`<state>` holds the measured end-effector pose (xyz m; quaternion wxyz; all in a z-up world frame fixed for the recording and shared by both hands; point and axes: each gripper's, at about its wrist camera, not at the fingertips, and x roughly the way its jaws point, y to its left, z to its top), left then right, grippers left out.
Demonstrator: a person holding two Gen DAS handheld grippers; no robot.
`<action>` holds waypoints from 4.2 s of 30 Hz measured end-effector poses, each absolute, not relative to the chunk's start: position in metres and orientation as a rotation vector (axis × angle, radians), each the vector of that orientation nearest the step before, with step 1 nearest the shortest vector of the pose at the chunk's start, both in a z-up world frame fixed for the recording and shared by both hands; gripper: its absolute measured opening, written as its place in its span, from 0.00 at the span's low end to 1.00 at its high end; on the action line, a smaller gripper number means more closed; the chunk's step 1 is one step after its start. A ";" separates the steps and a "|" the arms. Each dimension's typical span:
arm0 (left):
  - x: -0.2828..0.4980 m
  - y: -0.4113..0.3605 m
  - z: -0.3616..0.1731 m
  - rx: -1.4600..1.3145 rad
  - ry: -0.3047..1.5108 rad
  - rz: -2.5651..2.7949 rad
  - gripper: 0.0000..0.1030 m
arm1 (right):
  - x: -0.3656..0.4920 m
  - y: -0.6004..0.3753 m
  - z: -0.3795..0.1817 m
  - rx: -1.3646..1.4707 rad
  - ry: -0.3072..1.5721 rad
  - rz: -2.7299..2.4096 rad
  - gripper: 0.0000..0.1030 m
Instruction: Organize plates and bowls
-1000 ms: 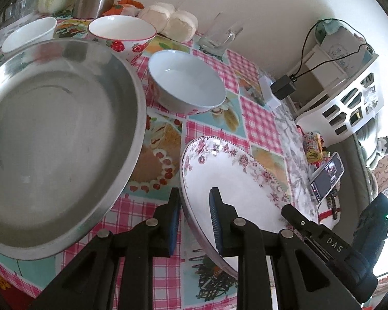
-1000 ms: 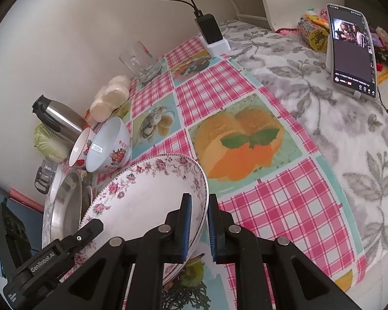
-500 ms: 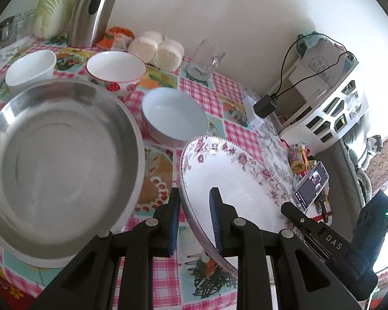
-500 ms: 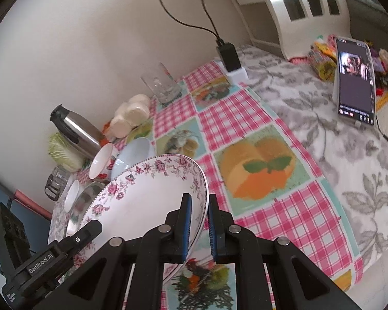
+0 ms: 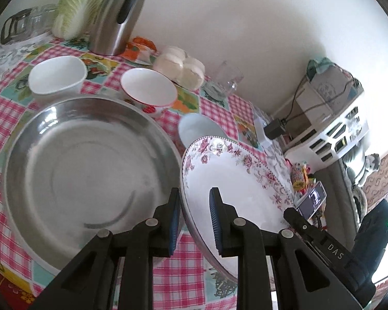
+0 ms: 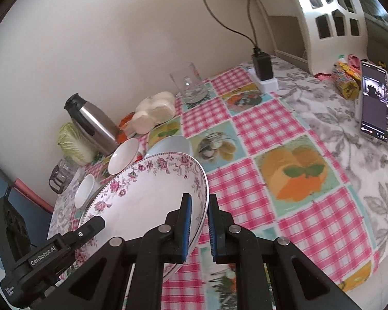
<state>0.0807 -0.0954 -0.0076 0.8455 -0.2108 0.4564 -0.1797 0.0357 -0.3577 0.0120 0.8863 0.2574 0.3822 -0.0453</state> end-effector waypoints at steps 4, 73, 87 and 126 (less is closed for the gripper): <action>0.085 -0.075 -0.006 -0.482 0.961 -0.366 0.23 | 0.044 -0.341 0.014 0.529 0.799 -0.085 0.13; 0.125 0.042 -0.071 -0.618 1.118 -0.125 0.24 | 0.114 -0.220 -0.054 0.497 1.010 0.004 0.12; 0.131 0.028 -0.070 -0.498 1.130 -0.080 0.29 | 0.117 -0.219 -0.055 0.472 1.023 -0.010 0.13; 0.124 0.042 -0.032 -0.376 1.029 0.076 0.84 | 0.105 -0.219 -0.014 0.330 0.924 -0.073 0.81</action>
